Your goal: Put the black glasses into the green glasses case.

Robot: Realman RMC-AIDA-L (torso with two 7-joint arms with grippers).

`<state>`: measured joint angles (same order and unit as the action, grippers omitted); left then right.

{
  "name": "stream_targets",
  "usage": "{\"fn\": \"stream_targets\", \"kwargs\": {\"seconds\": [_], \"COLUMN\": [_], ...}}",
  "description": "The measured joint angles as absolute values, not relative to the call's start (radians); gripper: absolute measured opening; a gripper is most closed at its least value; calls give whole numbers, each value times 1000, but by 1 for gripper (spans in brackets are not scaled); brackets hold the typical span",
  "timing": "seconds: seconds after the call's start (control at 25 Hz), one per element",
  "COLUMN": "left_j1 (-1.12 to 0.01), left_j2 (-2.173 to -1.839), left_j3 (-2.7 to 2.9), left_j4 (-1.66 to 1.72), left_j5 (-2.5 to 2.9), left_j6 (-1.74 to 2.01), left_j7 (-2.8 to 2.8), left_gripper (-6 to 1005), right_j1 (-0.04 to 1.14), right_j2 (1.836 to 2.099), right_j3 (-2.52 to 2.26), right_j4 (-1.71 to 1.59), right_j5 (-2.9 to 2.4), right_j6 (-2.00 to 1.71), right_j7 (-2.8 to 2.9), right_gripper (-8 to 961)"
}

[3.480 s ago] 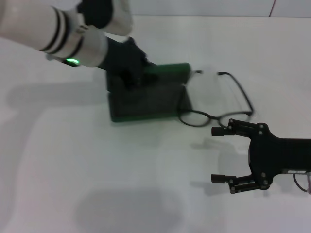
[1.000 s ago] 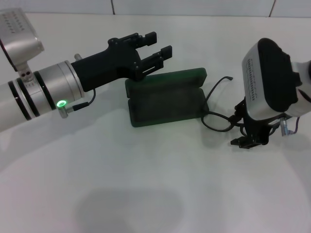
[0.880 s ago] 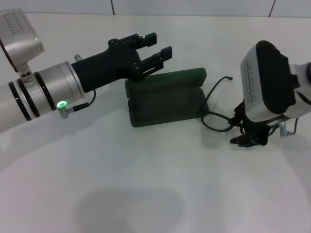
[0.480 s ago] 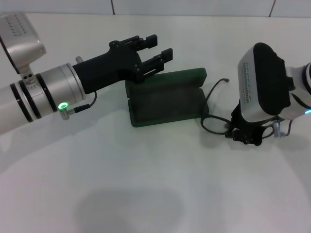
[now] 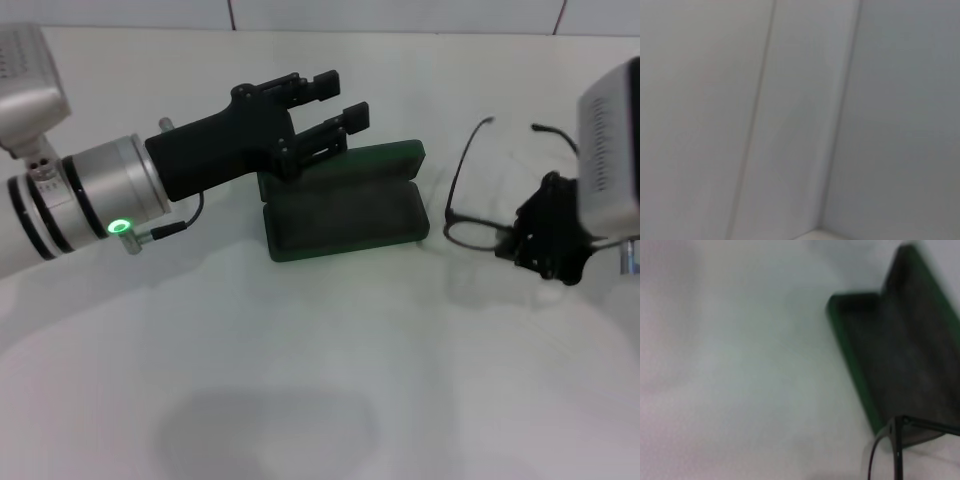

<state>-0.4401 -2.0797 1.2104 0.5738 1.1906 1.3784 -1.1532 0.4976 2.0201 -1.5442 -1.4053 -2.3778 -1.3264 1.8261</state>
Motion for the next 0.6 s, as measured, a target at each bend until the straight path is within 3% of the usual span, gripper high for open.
{"fn": "stream_targets", "kwargs": {"seconds": [0.36,0.6], "left_j1": [-493,-567], "left_j2": [-2015,-2014], "left_j3": [1189,1197], "left_j4": [564,550], "left_j5": [1197,1233], "left_j6": [1623,1670], "left_j7": [-1418,-1502], "left_gripper": [559,559], "right_j1": [308,292], "right_j2": [2027,2022], "right_j3": [-1464,-1445], "right_j4": [-1305,-938], "right_j5": [-1851,-1355], "right_j6": [-1245,-1296], "right_j7": [1308,735], "right_gripper": [121,121]}}
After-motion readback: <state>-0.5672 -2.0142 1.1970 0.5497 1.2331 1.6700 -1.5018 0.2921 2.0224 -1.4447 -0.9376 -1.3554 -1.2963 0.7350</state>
